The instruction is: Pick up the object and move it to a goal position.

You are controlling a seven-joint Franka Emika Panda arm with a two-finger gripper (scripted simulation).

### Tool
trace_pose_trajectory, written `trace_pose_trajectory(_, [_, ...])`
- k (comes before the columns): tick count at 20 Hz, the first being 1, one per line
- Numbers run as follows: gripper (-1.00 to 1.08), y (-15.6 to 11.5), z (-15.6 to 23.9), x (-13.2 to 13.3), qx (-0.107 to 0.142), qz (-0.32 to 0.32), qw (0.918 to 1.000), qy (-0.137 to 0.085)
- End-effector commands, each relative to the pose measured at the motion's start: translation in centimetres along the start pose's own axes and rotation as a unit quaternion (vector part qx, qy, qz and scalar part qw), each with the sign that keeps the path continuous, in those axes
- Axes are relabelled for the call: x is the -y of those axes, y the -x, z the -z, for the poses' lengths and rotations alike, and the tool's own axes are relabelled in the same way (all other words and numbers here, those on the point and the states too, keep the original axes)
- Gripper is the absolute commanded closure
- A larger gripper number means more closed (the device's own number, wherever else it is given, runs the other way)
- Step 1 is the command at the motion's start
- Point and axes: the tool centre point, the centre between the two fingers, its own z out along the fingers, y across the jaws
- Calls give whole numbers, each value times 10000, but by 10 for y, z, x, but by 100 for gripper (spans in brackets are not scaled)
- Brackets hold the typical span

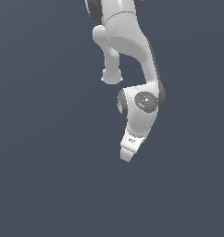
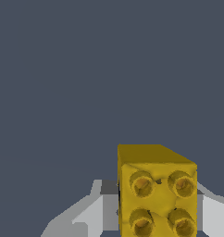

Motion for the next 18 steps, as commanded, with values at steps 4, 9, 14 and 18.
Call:
trace_pose_trajectory(4, [108, -20, 40, 31, -2, 4, 10000, 7])
trace_pose_trajectory(9, [108, -34, 67, 51, -4, 5, 10000, 6])
trace_pose_trajectory(14, [108, -41, 81, 61, -7, 4, 10000, 5])
trace_pose_trajectory(18, [108, -42, 81, 60, -10, 3, 10000, 3])
